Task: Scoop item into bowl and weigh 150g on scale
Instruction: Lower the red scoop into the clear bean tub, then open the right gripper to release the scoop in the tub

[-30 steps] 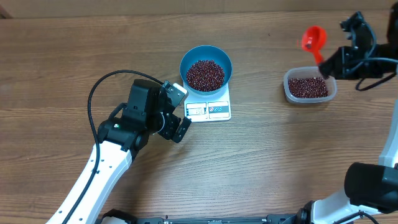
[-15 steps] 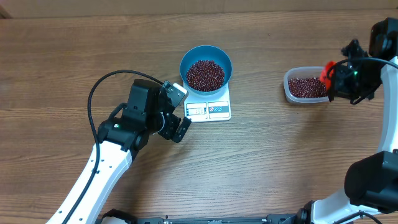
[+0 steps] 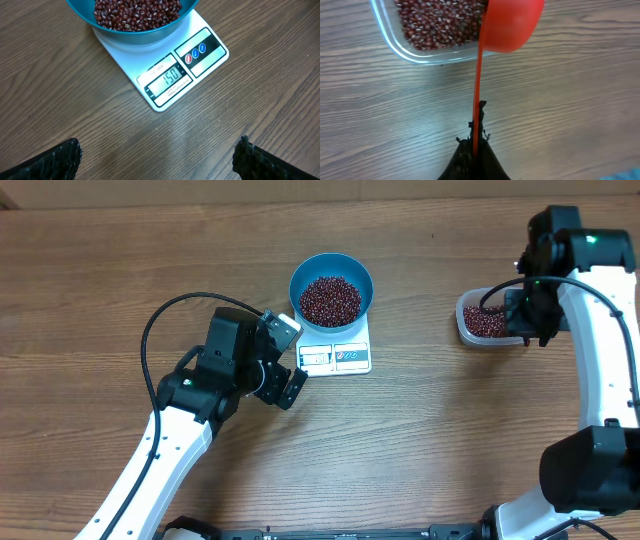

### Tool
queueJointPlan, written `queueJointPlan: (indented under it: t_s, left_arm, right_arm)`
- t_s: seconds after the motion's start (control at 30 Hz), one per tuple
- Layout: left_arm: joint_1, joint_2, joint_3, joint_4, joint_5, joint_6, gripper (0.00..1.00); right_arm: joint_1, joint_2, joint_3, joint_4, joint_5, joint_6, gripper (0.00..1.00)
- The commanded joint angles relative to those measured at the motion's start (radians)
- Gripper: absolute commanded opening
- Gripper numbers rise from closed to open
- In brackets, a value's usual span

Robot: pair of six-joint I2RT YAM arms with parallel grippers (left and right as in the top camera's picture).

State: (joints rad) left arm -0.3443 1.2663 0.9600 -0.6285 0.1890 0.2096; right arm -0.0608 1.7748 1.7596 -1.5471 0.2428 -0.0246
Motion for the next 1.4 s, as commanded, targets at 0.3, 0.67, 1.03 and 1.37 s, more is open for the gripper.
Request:
queueJointPlan:
  t_s: [0.3,0.67,1.03,1.37]
  left_arm:
    - [0.003,0.006,-0.002,0.001,-0.006,-0.011,1.00]
    - [0.003,0.006,-0.002,0.001,-0.006,-0.011,1.00]
    - [0.003,0.006,-0.002,0.001,-0.006,-0.011,1.00]
    - [0.003,0.006,-0.002,0.001,-0.006,-0.011,0.99]
  right_arm:
    - [0.000,0.004,-0.001,-0.003,0.084,0.048,0.04]
    - [-0.034,0.004,-0.001,0.071,-0.340,0.047,0.04]
    - [-0.152,0.004,-0.101,0.127,-0.676,-0.035,0.04]
    - [-0.272,0.004,-0.240,0.236,-0.850,-0.035,0.13]
